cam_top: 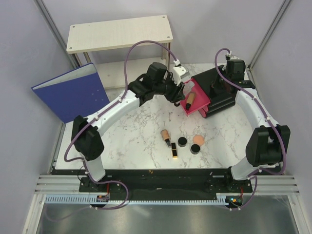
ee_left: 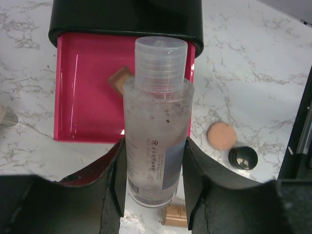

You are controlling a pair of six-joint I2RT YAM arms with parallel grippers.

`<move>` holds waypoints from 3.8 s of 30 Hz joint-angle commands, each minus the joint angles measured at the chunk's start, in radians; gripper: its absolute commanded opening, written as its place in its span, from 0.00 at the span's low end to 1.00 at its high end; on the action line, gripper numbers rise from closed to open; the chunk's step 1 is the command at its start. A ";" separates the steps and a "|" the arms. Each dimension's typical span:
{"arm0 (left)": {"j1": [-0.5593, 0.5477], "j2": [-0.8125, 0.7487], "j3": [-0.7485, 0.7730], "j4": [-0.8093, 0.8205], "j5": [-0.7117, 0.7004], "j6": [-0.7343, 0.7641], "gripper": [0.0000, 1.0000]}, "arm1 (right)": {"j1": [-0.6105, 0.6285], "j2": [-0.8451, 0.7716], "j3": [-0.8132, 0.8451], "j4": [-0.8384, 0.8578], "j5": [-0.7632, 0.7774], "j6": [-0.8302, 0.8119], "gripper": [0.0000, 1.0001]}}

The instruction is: Organize the makeup

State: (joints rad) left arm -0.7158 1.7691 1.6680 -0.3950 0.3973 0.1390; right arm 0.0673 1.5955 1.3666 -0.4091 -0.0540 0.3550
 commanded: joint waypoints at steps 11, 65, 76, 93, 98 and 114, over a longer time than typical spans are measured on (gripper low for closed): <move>-0.005 0.228 0.245 0.102 -0.132 -0.156 0.02 | -0.001 0.073 -0.104 -0.301 0.023 -0.034 0.00; -0.019 -0.351 -0.544 0.111 -0.103 -0.016 0.79 | 0.000 0.067 -0.112 -0.304 0.008 -0.036 0.00; -0.033 -0.379 -0.737 0.010 -0.051 -0.120 0.84 | -0.001 0.072 -0.118 -0.293 -0.003 -0.018 0.00; -0.034 -0.175 -0.622 0.051 -0.394 -0.576 0.87 | 0.000 0.061 -0.162 -0.266 -0.015 -0.001 0.00; -0.043 -0.136 -0.625 0.125 -0.354 -0.665 0.94 | 0.000 0.061 -0.181 -0.246 -0.029 0.007 0.00; -0.076 -0.014 -0.613 0.148 -0.373 -0.809 0.93 | -0.001 0.070 -0.193 -0.234 -0.026 -0.008 0.00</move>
State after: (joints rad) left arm -0.7872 1.7302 1.0348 -0.2890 0.0502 -0.6079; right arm 0.0669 1.5635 1.2793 -0.3012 -0.1020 0.3782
